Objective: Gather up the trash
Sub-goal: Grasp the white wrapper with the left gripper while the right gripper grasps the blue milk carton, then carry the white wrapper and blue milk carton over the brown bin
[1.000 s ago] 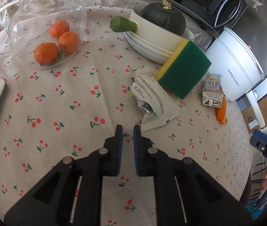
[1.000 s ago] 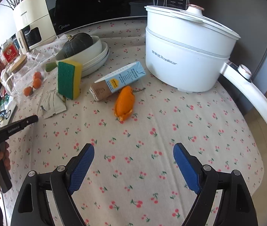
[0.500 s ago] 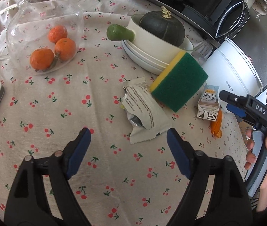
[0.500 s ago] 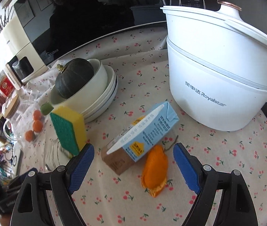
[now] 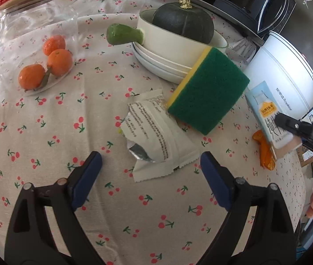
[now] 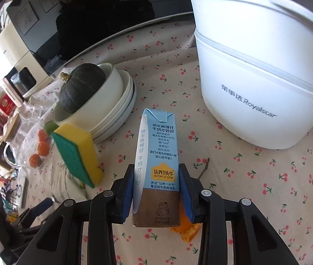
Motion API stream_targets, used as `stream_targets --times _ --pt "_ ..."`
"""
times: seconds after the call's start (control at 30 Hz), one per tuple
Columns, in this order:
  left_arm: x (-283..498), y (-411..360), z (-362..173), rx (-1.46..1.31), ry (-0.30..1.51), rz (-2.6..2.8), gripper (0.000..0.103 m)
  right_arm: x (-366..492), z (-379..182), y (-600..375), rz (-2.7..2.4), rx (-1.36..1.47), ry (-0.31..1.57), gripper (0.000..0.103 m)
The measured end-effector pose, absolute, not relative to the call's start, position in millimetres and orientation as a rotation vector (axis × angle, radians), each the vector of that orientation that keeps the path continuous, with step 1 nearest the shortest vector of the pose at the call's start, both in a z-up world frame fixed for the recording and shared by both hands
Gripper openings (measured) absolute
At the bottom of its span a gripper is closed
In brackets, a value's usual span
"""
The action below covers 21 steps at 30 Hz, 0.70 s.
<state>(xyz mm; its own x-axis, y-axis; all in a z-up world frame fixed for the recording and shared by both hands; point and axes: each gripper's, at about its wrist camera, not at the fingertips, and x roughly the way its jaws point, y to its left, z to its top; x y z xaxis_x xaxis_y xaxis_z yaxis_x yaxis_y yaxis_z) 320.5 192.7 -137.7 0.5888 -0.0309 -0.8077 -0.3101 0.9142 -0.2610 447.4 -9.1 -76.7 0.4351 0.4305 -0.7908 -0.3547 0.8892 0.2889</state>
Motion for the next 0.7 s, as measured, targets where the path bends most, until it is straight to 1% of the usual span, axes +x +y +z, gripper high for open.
stream_targets --times 0.17,0.2,0.27,0.33,0.37,0.4,0.43,0.7 --pt "340.0 174.2 -144.4 -0.292 0.923 0.242 0.091 428.5 -56.5 -33.4 0.532 0.103 0.979 0.038" --pt "343.2 171.3 -145.7 -0.267 0.925 0.259 0.089 424.7 -52.8 -37.8 0.535 0.094 0.974 0.038" --pt "345.7 170.1 -145.2 -0.234 0.912 0.281 0.073 416.1 -46.5 -46.0 0.535 0.073 0.966 0.038" --pt "349.0 172.2 -143.6 -0.229 0.904 0.267 0.041 409.3 -43.4 -54.1 0.527 0.060 0.963 0.038" --pt "349.1 174.6 -143.1 -0.231 0.905 0.251 0.032 406.1 -42.7 -59.1 0.522 0.059 0.964 0.038" --pt "348.7 177.1 -142.9 -0.241 0.908 0.226 0.020 404.4 -43.1 -63.2 0.516 0.059 0.968 0.038" --pt "346.3 180.2 -142.9 -0.257 0.913 0.209 0.015 401.7 -43.9 -67.4 0.509 0.061 0.973 0.038" --pt "288.6 203.6 -136.4 -0.421 0.955 0.141 0.013 362.9 -42.5 -98.0 0.480 0.078 1.023 0.038"
